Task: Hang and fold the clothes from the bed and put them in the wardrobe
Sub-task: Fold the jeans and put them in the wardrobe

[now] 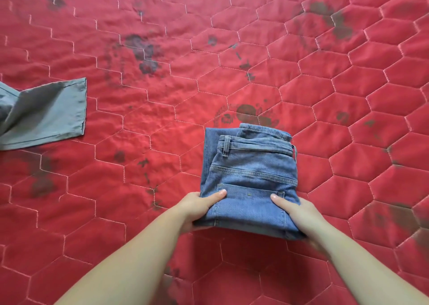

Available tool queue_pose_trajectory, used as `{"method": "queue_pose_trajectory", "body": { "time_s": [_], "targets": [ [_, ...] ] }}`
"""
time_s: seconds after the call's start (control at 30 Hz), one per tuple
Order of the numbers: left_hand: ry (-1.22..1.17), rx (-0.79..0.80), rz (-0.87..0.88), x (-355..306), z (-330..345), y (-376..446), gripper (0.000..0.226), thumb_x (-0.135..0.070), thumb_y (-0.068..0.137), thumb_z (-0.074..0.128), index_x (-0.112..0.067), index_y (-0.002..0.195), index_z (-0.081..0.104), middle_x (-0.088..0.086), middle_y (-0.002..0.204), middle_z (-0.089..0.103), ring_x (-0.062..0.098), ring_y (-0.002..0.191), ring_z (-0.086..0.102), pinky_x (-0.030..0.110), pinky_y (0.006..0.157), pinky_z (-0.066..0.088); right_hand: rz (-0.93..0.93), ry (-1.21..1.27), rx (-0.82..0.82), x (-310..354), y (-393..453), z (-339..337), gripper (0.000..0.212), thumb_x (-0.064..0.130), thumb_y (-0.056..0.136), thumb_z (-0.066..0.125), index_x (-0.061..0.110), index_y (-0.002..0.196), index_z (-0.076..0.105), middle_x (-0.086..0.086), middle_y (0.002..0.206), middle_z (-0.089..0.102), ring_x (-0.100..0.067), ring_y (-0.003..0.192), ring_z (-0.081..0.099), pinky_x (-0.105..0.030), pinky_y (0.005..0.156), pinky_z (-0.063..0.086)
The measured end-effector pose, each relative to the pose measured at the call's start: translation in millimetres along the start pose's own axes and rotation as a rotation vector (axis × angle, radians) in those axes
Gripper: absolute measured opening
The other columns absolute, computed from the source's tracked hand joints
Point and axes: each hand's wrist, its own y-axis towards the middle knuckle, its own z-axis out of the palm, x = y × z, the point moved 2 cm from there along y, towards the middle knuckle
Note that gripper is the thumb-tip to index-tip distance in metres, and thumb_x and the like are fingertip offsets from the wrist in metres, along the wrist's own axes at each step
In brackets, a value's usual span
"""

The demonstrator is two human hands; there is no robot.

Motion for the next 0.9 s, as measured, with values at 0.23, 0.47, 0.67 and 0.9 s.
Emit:
{"method": "queue_pose_trajectory", "body": {
  "time_s": [0.23, 0.47, 0.67, 0.9],
  "targets": [
    [-0.049, 0.073, -0.072, 9, -12, -17, 0.051, -0.039, 0.070, 0.081, -0.008, 0.109, 0.070, 0.014, 0.106, 0.073, 0.030, 0.104, 0.068, 0.045, 0.095, 0.053, 0.273, 0.305, 0.326, -7, -33, -1, 0.037, 0.044, 0.075, 0.066, 0.017, 0.099, 0.071, -0.007, 0.087, 0.075, -0.025, 0.070, 0.072, -0.038, 0.064, 0.056],
    [-0.041, 0.227, -0.070, 37, -18, -34, 0.056, -0.032, 0.066, 0.079, -0.015, 0.118, 0.065, 0.009, 0.112, 0.072, 0.028, 0.105, 0.068, 0.046, 0.092, 0.054, 0.244, 0.251, 0.307, -6, -30, 11, 0.057, 0.049, 0.070, 0.070, 0.011, 0.112, 0.069, -0.011, 0.106, 0.074, -0.025, 0.094, 0.072, -0.033, 0.072, 0.058],
    [-0.003, 0.391, -0.024, 15, -37, -60, 0.044, -0.010, 0.071, 0.079, -0.008, 0.114, 0.066, 0.010, 0.109, 0.073, 0.020, 0.090, 0.072, 0.030, 0.073, 0.057, 0.090, 0.092, 0.302, 51, -32, 19, 0.036, 0.031, 0.089, 0.064, 0.006, 0.115, 0.067, -0.016, 0.102, 0.073, -0.029, 0.088, 0.072, -0.035, 0.072, 0.059],
    [-0.118, 0.299, 0.176, -40, -61, -142, 0.043, -0.010, 0.066, 0.070, -0.009, 0.109, 0.071, 0.012, 0.106, 0.073, 0.023, 0.085, 0.072, 0.031, 0.074, 0.058, -0.284, -0.028, 0.198, 139, -96, 36, 0.025, 0.013, 0.089, 0.066, 0.012, 0.114, 0.063, -0.012, 0.105, 0.073, -0.030, 0.098, 0.069, -0.041, 0.084, 0.056]
  ]
}}
